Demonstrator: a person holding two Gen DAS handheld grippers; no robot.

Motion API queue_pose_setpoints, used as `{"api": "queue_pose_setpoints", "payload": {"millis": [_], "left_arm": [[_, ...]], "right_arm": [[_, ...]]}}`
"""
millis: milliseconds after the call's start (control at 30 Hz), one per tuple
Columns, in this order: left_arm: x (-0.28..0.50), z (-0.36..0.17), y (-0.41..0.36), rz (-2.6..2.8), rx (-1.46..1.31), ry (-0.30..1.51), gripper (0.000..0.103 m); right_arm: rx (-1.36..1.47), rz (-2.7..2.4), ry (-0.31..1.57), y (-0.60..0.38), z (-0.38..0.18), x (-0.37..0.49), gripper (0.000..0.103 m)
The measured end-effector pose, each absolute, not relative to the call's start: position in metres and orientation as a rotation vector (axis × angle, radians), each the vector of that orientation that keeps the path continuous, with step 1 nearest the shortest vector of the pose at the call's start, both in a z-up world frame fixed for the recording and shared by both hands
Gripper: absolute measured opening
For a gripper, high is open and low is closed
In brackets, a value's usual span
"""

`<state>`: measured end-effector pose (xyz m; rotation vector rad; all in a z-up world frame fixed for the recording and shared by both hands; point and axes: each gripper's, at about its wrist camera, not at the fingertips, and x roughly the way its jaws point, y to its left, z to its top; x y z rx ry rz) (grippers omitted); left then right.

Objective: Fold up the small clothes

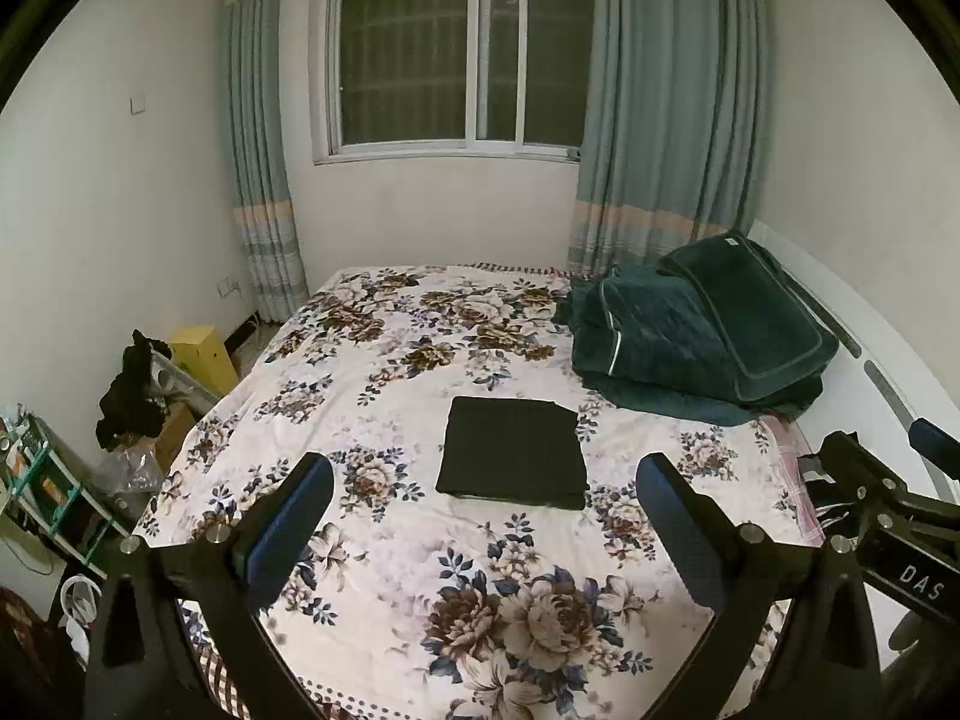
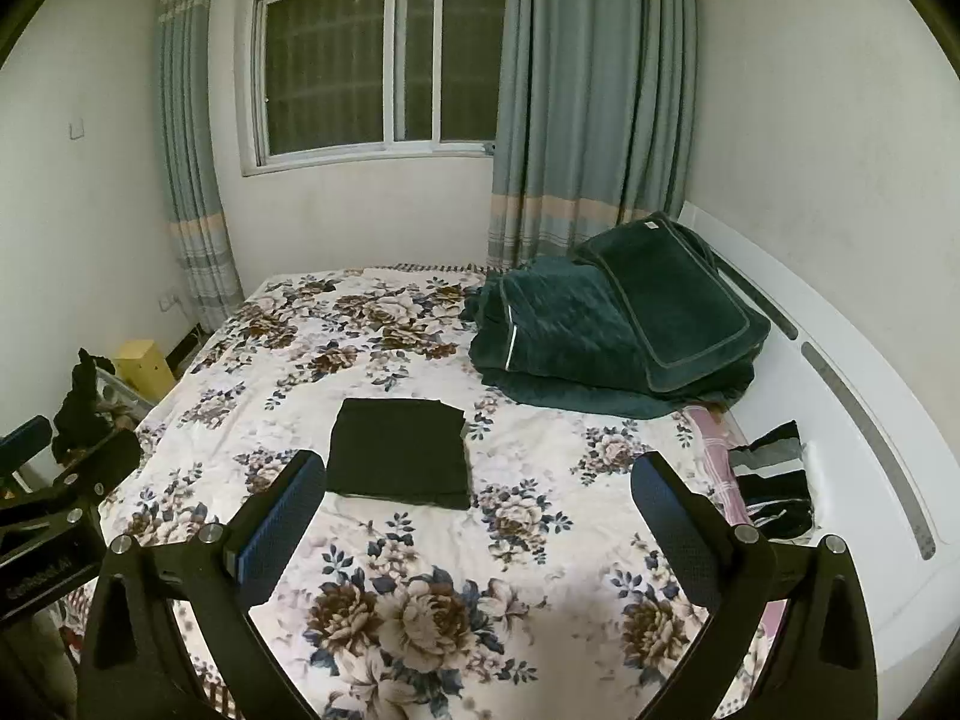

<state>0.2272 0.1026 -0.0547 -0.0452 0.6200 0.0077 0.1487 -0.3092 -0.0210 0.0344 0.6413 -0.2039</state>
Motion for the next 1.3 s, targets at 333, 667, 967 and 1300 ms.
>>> {"api": "queue_pose_setpoints", "payload": {"millis": [333,667,967,1300], "left_arm": [[0.223,-0.052,0.101,0.014,-0.050,0.610,0.103],[0.225,-0.051,0.103,0.012,-0.049,0.608,0.103],[0.224,-0.045,0.104,0.018,-0.048,0.600,0.103],[0.227,-0.039,0.104,0.029,-0.046,0.597,0.103]], "right_arm": [[0.033,-0.175,0.641,-0.305,-0.011,0.151,0.103],[0.032,-0.145,0.640,-0.308,-0.007,0.168,0.103],[0.037,-0.142,0.645,-0.306,-0.009,0.172,0.103],[0.041,-0.142,0.647,-0.303,-0.009,0.171,0.103]]}}
